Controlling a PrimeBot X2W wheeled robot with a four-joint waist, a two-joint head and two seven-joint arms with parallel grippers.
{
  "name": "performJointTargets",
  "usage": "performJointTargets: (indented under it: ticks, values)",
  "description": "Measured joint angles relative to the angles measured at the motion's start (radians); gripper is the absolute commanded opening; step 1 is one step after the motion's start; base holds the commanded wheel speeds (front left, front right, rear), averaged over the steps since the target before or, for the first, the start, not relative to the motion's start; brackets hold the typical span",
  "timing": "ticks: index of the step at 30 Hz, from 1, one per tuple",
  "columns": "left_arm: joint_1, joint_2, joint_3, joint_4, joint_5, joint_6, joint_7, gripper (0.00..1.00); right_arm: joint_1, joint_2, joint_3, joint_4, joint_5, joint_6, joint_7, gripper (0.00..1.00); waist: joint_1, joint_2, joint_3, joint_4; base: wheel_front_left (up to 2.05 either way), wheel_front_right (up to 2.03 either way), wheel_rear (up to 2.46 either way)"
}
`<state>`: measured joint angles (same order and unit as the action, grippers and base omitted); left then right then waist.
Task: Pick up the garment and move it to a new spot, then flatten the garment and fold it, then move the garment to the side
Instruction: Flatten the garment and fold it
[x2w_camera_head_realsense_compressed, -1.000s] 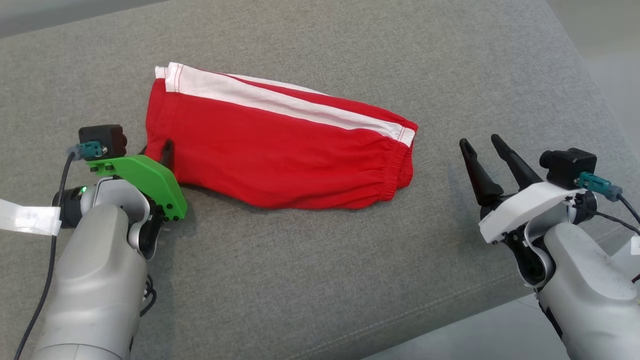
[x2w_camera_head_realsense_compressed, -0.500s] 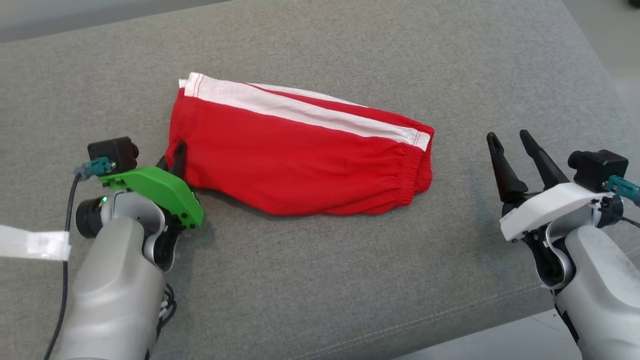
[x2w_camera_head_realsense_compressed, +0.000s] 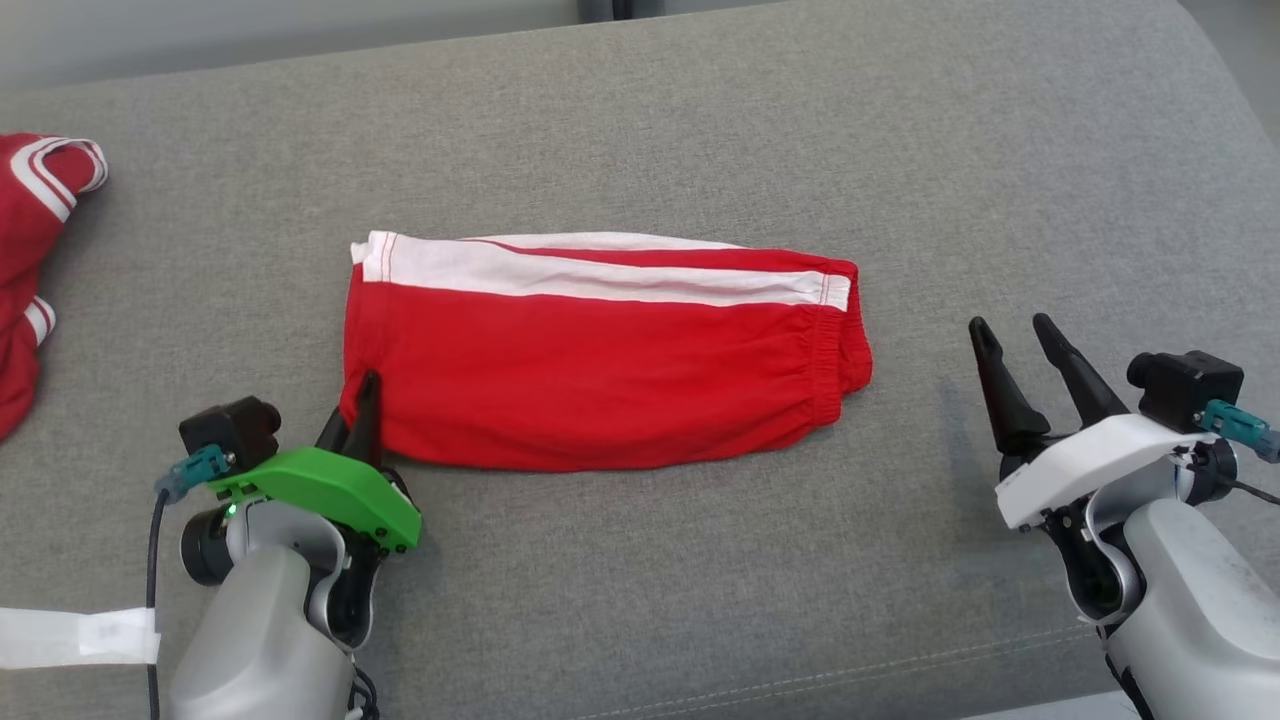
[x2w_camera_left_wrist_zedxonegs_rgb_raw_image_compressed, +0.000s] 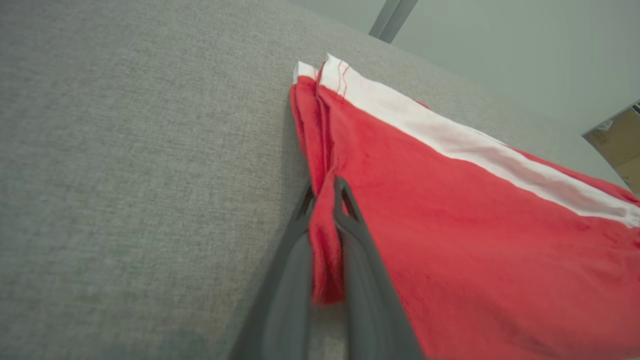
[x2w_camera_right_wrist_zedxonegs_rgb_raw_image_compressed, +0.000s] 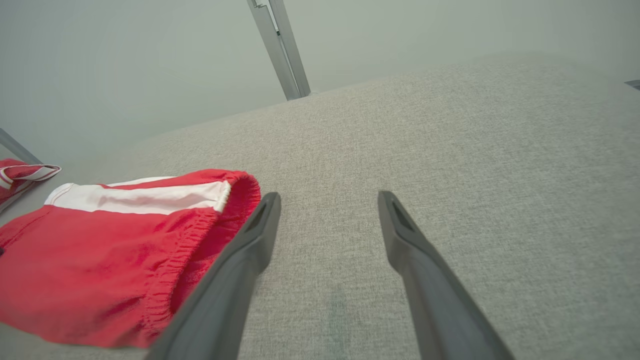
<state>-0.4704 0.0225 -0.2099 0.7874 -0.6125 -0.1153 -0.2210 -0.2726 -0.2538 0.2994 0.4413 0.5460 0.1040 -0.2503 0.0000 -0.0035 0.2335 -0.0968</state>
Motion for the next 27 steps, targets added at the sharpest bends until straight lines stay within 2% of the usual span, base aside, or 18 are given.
performJointTargets:
  ticks: [11, 12, 14, 22, 27]
  values:
    - [0.128, 0.001, -0.056, -0.099, -0.060, 0.006, -0.011, 0.02, -0.002, 0.036, 0.040, 0.021, 0.005, 0.001, 0.017, 1.00, 0.0000, 0.0000, -0.032, 0.053, 0.00, 0.00, 0.00]
    - [0.135, 0.002, -0.059, -0.110, -0.062, 0.015, -0.018, 0.20, -0.003, 0.036, 0.042, 0.023, 0.006, 0.001, 0.020, 1.00, 0.0000, 0.0000, -0.034, 0.056, 0.00, 0.00, 0.00]
    - [0.143, 0.002, -0.060, -0.130, -0.058, 0.032, -0.019, 1.00, -0.006, 0.040, 0.048, 0.026, 0.008, 0.001, 0.028, 1.00, 0.0000, 0.0000, -0.037, 0.062, 0.00, 0.00, 0.00]
    - [0.148, 0.002, -0.036, -0.235, 0.014, 0.100, -0.028, 1.00, -0.019, 0.057, 0.059, 0.062, 0.019, 0.001, 0.077, 1.00, 0.0000, 0.0000, -0.046, 0.085, 0.00, 0.00, 0.00]
    - [0.149, 0.003, 0.017, -0.359, 0.056, 0.139, -0.030, 1.00, -0.035, 0.062, 0.047, 0.098, 0.051, 0.000, 0.123, 1.00, 0.0000, 0.0000, -0.051, 0.112, 0.00, 0.00, 0.00]
